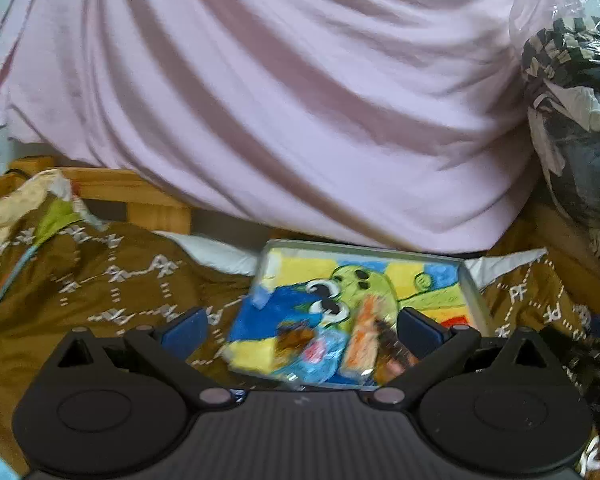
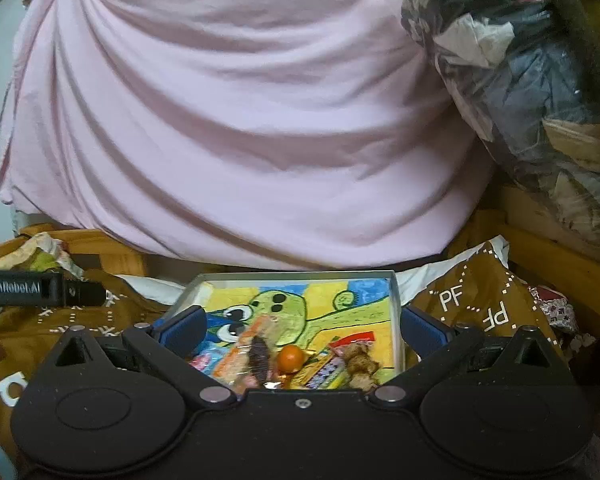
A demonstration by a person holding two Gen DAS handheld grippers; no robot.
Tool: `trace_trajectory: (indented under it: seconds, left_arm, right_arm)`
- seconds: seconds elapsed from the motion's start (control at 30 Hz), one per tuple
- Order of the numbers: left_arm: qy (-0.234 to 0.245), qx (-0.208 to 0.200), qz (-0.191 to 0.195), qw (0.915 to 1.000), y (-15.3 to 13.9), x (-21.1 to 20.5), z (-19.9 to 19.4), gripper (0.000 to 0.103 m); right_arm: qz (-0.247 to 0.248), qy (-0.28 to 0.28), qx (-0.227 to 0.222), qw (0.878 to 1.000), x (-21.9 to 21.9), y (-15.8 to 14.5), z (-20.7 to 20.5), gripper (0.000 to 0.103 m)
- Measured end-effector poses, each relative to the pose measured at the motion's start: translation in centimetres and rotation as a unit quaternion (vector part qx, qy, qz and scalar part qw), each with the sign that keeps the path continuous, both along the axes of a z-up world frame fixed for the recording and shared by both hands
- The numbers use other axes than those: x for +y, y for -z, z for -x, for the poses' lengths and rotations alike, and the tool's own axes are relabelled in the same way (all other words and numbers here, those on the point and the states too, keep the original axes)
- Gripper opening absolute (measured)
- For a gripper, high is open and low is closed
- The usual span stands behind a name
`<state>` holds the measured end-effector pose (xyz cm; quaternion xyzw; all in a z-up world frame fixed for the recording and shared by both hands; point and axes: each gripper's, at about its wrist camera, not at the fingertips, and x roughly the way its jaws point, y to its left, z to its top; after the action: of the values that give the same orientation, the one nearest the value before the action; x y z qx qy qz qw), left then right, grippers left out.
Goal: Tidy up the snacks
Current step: 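Lift both open tools away from the tray over the remaining snacks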
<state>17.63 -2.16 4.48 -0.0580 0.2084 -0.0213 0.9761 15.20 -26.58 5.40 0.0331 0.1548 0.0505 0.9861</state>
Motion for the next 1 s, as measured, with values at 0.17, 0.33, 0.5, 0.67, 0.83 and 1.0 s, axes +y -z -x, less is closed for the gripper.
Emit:
trace_trajectory:
  seconds: [0.17,0.33,0.5,0.67,0.83,1.0]
  left_arm:
    - [-0.009,0.007,-0.015,0.9998,0.4,1.4,3.0,0.103]
    - [-0.004,0.027,-0.034,0.9991,0.8,2.5,5.6,0.103]
    - [-0.010,0.053,-0.062,0.9966,1.3,3.5,7.6,0.103]
    - [-0.019,0.071,-0.084,0.9938,2.3,4.1,8.8,0.103]
    - [-0.024,0.106,-0.087,0.9903,3.6,4.4,8.6,0.103]
    - [-0.033,0.141,-0.090,0.9853,4.4,4.7,7.7,0.103]
  right_arm:
    - [-0.003,-0.008,0.001,1.000,1.2,-0.2,2.4,0.102]
    - [-0.002,-0.018,0.022,1.000,2.5,0.2,4.4,0.102]
    - [-0.011,-0.037,0.043,0.998,3.8,0.9,5.9,0.102]
    - [-0.020,-0.044,0.063,0.997,4.7,1.4,7.0,0.102]
    - [-0.025,-0.049,0.095,0.994,5.5,2.4,7.3,0.102]
    - [-0.007,-0.046,0.129,0.991,6.3,3.6,6.5,0.102]
